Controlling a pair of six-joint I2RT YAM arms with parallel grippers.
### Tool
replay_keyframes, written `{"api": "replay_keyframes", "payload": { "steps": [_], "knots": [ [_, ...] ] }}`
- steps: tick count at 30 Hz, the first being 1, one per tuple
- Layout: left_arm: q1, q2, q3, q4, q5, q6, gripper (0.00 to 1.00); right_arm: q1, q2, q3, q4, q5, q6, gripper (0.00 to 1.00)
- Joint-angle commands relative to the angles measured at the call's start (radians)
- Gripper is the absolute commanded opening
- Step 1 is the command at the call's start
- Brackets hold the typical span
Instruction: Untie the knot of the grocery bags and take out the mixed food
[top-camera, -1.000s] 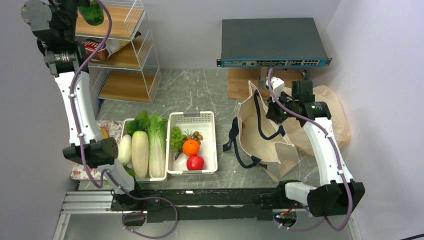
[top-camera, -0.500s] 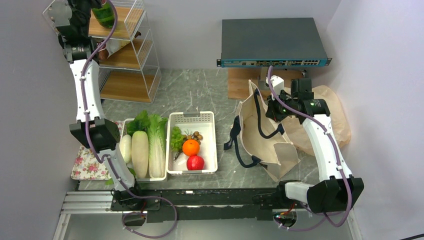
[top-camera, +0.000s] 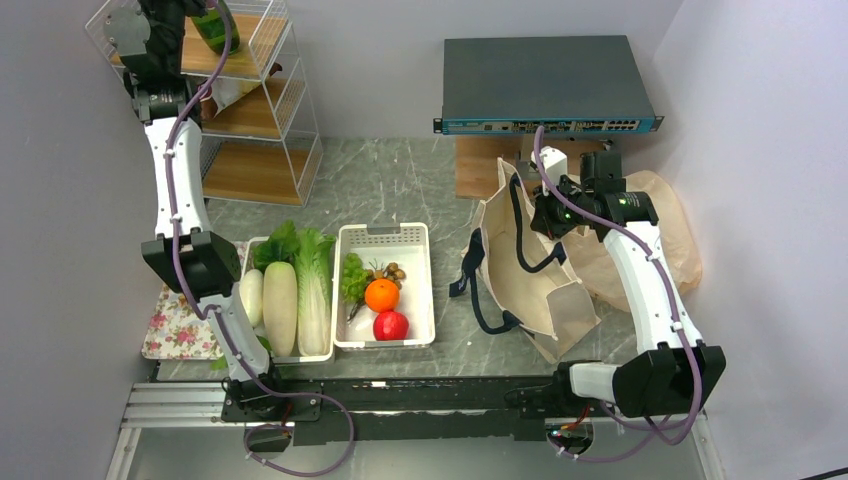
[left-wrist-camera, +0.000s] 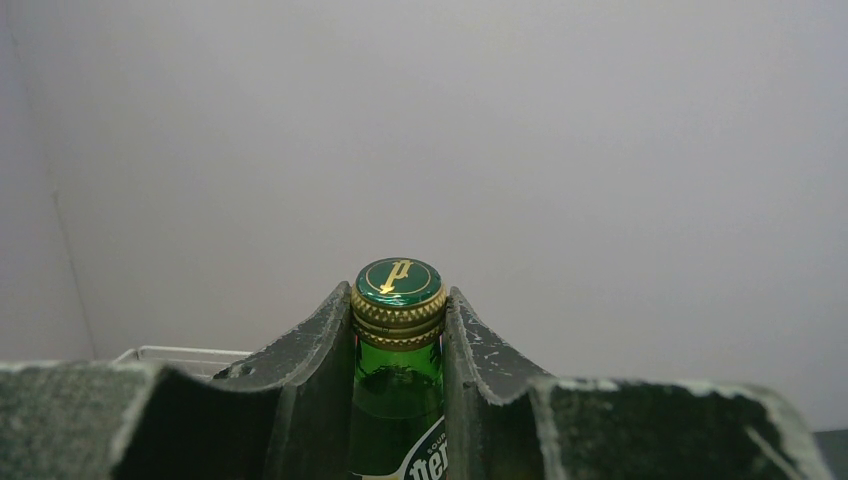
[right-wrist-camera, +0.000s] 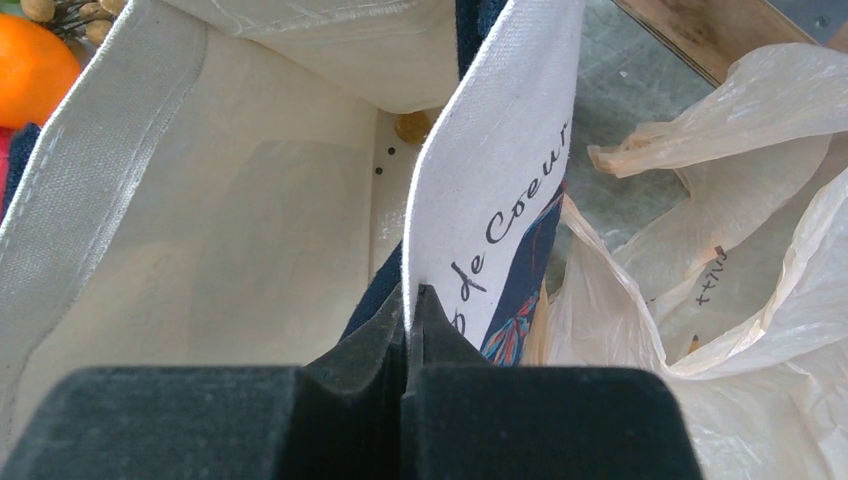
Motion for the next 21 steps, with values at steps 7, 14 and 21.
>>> {"api": "replay_keyframes", "payload": {
  "steps": [7, 14, 21],
  "knots": [
    [-0.004, -0.051, -0.043, 0.204, -0.002, -0.051, 0.08, -0.003, 0.012, 0.050, 0.042, 0.013, 0.008, 0.00],
    [-0.006, -0.061, -0.082, 0.198, 0.003, -0.022, 0.46, -0.003, 0.012, 0.044, 0.043, 0.010, 0.011, 0.00],
    [-0.006, -0.057, -0.073, 0.190, 0.016, -0.007, 0.85, -0.005, 0.007, 0.046, 0.041, 0.016, 0.008, 0.00]
  ]
}}
